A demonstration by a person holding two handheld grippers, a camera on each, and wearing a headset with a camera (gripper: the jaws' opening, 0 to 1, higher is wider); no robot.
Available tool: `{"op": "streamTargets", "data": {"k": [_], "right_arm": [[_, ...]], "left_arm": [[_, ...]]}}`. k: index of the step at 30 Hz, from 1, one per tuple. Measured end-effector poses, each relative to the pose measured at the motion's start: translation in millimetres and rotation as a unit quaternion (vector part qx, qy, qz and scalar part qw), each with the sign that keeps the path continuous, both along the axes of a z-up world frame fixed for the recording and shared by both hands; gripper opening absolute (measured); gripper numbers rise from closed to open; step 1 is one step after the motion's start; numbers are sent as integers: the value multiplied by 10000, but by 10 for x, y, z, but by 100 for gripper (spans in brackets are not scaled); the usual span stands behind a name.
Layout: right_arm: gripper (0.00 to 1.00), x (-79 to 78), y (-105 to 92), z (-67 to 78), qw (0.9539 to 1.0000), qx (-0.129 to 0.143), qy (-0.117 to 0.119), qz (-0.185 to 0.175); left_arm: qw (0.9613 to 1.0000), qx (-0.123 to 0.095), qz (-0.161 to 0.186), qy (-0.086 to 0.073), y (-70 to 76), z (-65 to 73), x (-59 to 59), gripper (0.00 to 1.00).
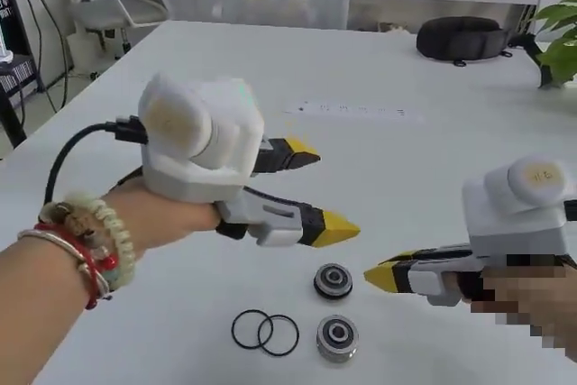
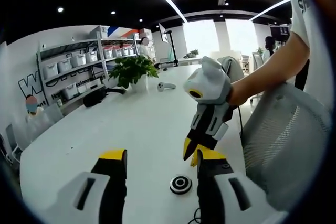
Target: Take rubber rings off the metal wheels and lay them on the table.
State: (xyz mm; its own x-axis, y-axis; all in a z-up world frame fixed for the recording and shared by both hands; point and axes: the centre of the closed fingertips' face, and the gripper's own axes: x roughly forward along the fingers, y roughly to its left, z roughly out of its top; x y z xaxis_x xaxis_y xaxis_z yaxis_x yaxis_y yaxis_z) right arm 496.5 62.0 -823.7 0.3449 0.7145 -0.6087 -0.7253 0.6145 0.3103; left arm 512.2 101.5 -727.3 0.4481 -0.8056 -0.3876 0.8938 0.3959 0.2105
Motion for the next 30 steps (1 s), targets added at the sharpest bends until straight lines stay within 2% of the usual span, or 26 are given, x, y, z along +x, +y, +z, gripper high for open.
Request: {"op": "streamTargets", "data": {"k": [2,6,9,13,15,18,24,27,30], "right_arm": [[13,3,1,-9,10000,-13,-20,11],[14,14,13,-28,10000,11,-49,36],[14,-20,31,-74,9999,11,31,115],[15,-35,59,-114,9998,-74,-26,188],[16,-31,69,-128,9996,-127,-87,226],[17,-8,56,-159,9994,-216,-176,224],[19,-23,90,-169,9992,-169,-236,266],[20,-35,112,-179,9991,-136,-246,310],[21,-40,128,-197,9988,-171,-299,338]], "left_arm": [[9999,98,-64,-20,-15,-63,7,47],[9999,42,-74,109,-26,-177,52,44],[9996,-8,203,182,9,-306,149,37],[9990,-71,343,274,35,-451,180,33],[9989,23,336,327,53,-561,150,31],[9980,271,220,521,70,-751,69,29],[9976,292,103,619,21,-817,7,26],[9975,404,6,580,-11,-861,-35,23],[9968,410,3,686,-22,-903,-50,21]]}}
